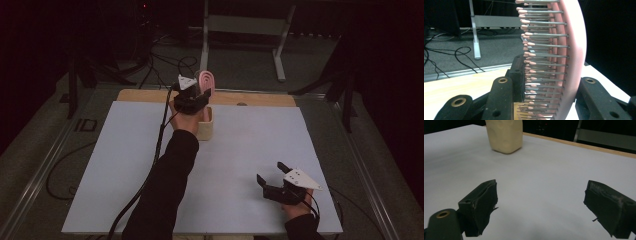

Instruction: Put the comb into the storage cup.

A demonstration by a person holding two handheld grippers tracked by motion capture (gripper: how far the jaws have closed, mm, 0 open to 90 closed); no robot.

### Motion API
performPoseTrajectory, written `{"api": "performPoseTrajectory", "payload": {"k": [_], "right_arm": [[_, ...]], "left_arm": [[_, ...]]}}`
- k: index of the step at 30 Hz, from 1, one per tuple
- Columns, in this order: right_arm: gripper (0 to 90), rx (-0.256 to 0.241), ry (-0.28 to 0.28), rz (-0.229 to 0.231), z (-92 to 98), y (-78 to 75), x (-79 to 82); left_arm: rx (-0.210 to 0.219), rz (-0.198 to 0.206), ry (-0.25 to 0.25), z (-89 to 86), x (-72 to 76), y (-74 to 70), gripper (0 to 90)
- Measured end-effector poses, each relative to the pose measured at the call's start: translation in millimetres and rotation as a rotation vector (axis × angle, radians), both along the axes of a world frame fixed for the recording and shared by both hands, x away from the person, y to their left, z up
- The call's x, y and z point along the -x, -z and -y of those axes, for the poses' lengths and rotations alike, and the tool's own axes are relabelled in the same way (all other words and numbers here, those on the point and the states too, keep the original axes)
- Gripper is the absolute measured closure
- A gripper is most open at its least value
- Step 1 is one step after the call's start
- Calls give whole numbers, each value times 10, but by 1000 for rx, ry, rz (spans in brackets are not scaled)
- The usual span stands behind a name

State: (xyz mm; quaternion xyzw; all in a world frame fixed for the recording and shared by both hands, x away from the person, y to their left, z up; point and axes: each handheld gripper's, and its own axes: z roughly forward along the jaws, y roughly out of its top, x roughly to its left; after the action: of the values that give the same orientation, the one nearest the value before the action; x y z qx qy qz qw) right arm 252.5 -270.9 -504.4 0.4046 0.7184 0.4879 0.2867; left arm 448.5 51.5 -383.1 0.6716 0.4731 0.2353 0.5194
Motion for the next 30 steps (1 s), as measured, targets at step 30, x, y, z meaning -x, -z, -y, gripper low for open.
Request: {"api": "performPoseTrajectory", "payload": {"k": [30], "right_arm": [[113, 5, -1, -7, -6, 4, -1]], "left_arm": [[6, -20, 9, 31, 40, 145, 621]]}}
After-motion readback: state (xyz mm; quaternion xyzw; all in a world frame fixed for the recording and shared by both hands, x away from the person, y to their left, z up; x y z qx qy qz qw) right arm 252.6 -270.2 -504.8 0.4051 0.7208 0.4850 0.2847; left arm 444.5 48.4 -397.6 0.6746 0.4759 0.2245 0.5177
